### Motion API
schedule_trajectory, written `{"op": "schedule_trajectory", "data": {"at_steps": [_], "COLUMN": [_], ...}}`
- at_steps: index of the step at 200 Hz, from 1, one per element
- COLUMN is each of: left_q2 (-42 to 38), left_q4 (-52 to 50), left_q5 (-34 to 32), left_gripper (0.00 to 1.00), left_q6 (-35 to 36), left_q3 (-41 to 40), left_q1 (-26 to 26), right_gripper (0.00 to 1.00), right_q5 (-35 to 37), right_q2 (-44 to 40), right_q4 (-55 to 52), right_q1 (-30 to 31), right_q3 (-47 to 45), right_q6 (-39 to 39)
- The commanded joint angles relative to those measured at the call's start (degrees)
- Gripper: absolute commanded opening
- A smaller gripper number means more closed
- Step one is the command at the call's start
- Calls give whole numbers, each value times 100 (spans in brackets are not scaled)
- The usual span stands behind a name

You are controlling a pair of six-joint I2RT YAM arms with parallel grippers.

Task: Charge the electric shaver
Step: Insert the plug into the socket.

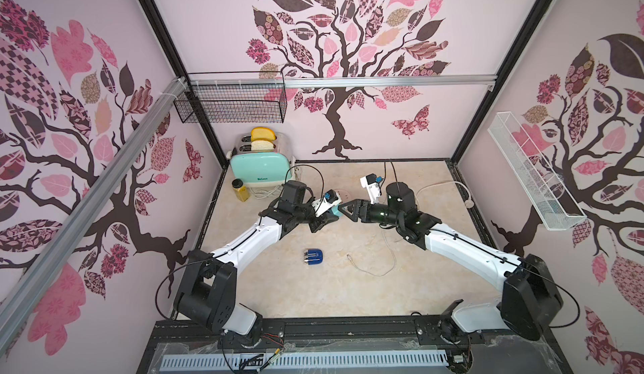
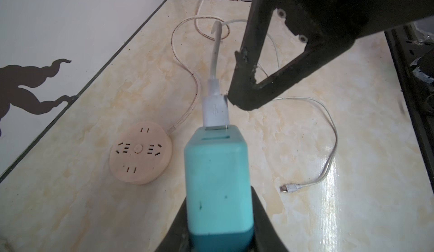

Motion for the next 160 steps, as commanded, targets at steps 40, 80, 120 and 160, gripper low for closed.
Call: {"op": "schedule_trajectory", "data": {"at_steps": [40,80,120,160], "left_q2": [101,69,35,119], "left_q4": [283,409,466,492], "left_q5": [113,176,242,262], "left_gripper": [0,0,0,0], "left_q6": [-241,-393,-557,-702], "left_q3": [144,131,155,209], "left_q1": [-7,1,19,19], "right_gripper": [73,78,74,71], "right_q5": [51,490,495,432], "right_q2": [318,303,521,710], "right_q4": [216,531,1041,1122], "right_q1": [10,-7,-9,0], "right_q3": [135,-86,-174,-64], "right_q6": [540,630,951,983]}}
